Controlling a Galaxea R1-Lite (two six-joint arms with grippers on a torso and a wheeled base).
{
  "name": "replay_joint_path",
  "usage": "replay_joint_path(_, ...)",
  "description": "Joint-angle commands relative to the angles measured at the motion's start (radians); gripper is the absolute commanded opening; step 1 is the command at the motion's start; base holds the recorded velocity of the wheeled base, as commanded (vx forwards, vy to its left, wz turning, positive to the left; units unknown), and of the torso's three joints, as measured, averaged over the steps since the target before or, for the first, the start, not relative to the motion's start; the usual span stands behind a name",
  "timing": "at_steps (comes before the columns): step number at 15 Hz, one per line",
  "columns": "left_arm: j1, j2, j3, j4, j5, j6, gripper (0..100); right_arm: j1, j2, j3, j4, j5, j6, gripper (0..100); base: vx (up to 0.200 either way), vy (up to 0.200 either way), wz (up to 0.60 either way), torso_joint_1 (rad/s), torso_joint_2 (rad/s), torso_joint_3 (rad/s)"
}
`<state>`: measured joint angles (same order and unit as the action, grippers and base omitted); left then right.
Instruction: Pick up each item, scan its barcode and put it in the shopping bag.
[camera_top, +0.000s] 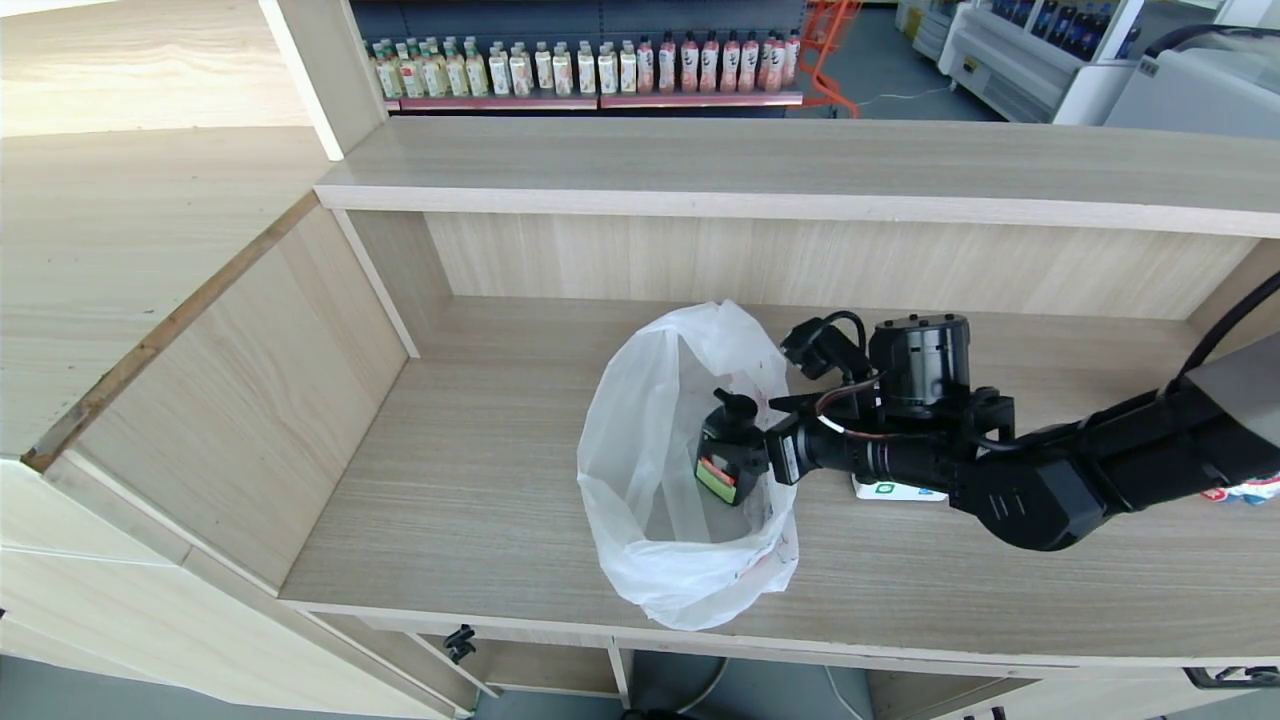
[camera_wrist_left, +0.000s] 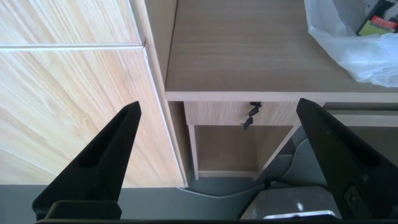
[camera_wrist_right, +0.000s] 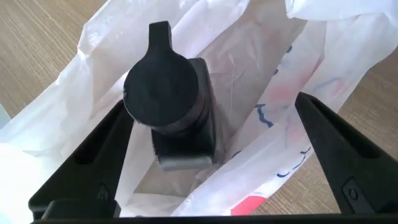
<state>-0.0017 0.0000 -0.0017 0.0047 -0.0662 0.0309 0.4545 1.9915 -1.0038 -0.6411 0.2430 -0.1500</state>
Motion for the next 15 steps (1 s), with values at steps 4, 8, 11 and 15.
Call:
replay_joint_path(4,0.000,0.002,0.000,0.000,0.000,0.000,100,-0.013,-0.200,0.008,0.026,0.016,0.242,100,0.000,0.000,0.00,0.000,0.00,0.000)
replay_joint_path(8,0.000,0.000,0.000,0.000,0.000,0.000,100,-0.128,-0.602,0.053,0.437,0.076,0.483,100,0.000,0.000,0.00,0.000,0.00,0.000)
replay_joint_path(11,0.000,0.002,0.000,0.000,0.000,0.000,100,-0.367,-0.701,0.065,0.667,-0.002,0.191,100,0.000,0.000,0.00,0.000,0.00,0.000)
replay_joint_path(15,0.000,0.002,0.000,0.000,0.000,0.000,100,-0.459,-0.793,0.168,0.666,-0.016,0.217,100,0.000,0.000,0.00,0.000,0.00,0.000)
